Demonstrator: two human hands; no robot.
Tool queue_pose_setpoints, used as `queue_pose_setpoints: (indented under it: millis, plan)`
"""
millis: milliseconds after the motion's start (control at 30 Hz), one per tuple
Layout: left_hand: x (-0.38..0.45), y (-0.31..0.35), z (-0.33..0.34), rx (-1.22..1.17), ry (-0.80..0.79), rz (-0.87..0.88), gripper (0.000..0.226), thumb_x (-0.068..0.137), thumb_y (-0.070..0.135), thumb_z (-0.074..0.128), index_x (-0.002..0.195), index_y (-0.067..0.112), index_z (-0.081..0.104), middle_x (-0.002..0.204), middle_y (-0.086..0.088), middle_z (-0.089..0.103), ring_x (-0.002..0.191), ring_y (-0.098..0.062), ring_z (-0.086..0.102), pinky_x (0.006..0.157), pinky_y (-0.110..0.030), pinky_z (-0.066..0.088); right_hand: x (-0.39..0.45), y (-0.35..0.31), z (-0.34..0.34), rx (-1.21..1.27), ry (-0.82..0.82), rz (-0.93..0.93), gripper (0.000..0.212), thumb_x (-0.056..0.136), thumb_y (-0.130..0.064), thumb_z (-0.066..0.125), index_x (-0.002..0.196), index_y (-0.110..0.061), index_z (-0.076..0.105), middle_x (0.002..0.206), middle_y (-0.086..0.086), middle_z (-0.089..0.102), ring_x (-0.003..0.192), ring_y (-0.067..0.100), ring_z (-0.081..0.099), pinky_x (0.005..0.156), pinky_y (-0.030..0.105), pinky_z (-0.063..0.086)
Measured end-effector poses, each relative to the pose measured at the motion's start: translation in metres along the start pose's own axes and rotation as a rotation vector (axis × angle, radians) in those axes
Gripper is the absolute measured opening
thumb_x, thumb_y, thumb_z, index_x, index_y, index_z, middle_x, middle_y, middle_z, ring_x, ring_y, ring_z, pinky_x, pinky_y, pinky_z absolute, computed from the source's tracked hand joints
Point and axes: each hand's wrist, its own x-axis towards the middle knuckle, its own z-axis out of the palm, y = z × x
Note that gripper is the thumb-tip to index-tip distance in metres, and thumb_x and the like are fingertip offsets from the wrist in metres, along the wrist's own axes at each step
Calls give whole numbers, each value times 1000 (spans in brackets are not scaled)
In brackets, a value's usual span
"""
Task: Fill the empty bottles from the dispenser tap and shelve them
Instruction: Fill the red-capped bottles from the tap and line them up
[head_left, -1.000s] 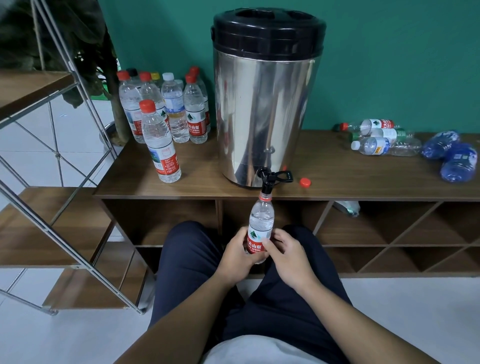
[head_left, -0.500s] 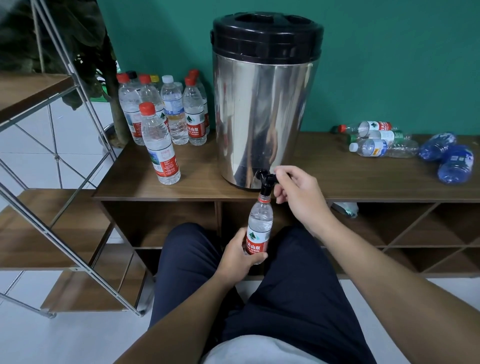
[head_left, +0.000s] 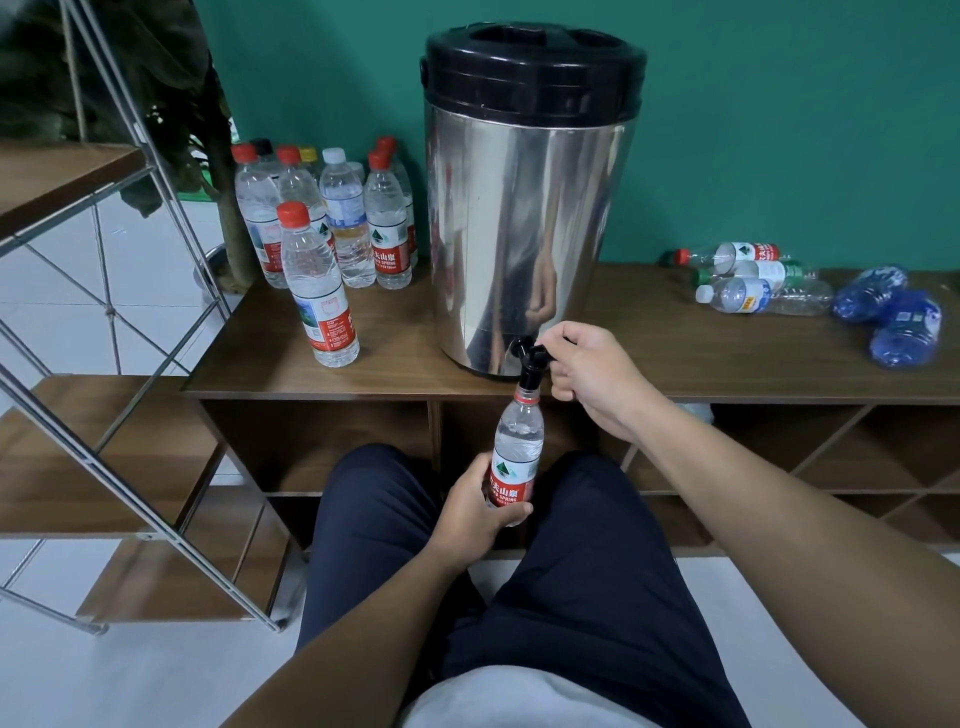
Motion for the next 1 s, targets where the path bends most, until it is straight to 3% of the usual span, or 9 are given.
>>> queue_pose_setpoints:
  millis: [233, 533, 633, 733, 833, 933, 1000]
  plan:
    - [-1, 1, 0, -2, -2, -5, 69, 83, 11, 98, 141, 27, 64, 126, 10, 79, 116, -5, 75, 103, -29, 61, 1, 1, 1, -1, -8, -3, 22, 112, -16, 57, 91, -11, 64, 63, -4, 33, 54, 12, 27, 50, 30, 24]
    - [0, 1, 0, 10, -7, -10, 70, 83, 17, 99, 141, 31, 63, 127, 11, 78, 119, -8, 75, 108, -41, 62, -5, -2, 2, -27, 25, -19, 26, 112, -15, 56, 87, -13, 66, 58, -6, 37, 52, 12, 30, 49, 29, 27]
    - [2, 0, 1, 5, -4, -14, 68, 82, 18, 99, 137, 33, 64, 125, 9, 79, 117, -10, 75, 108, -44, 63, -3, -2, 0, -173, 79, -72, 26, 107, -22, 59, 85, -19, 72, 57, -12, 52, 54, 12, 43, 54, 32, 36]
    - [1, 0, 0, 9, -9, -18, 67, 83, 18, 99, 138, 34, 63, 125, 11, 78, 117, -8, 75, 107, -41, 63, -6, -11, -1, -507, 162, -227, 24, 105, -22, 61, 84, -24, 73, 73, -12, 69, 68, 11, 60, 65, 35, 48]
    - [1, 1, 0, 6, -9, -16, 69, 83, 17, 99, 139, 34, 63, 126, 13, 78, 117, -6, 74, 107, -37, 63, -12, -24, 5, -739, 167, -369, 24, 107, -19, 56, 88, -24, 69, 81, -9, 70, 74, 12, 64, 65, 37, 51]
    - [1, 1, -1, 10, -6, -18, 67, 83, 17, 99, 138, 34, 64, 125, 12, 78, 117, -7, 75, 106, -38, 63, -18, -32, 7, -796, 37, -445, 20, 111, -29, 54, 93, -27, 65, 77, -8, 68, 70, 10, 64, 67, 42, 54]
    - [2, 1, -1, 10, -5, -19, 66, 83, 17, 99, 136, 34, 64, 124, 11, 79, 116, -8, 75, 106, -38, 63, -25, -33, 2, -687, -30, -450, 23, 112, -42, 54, 98, -28, 66, 74, -8, 66, 70, 10, 61, 70, 37, 51]
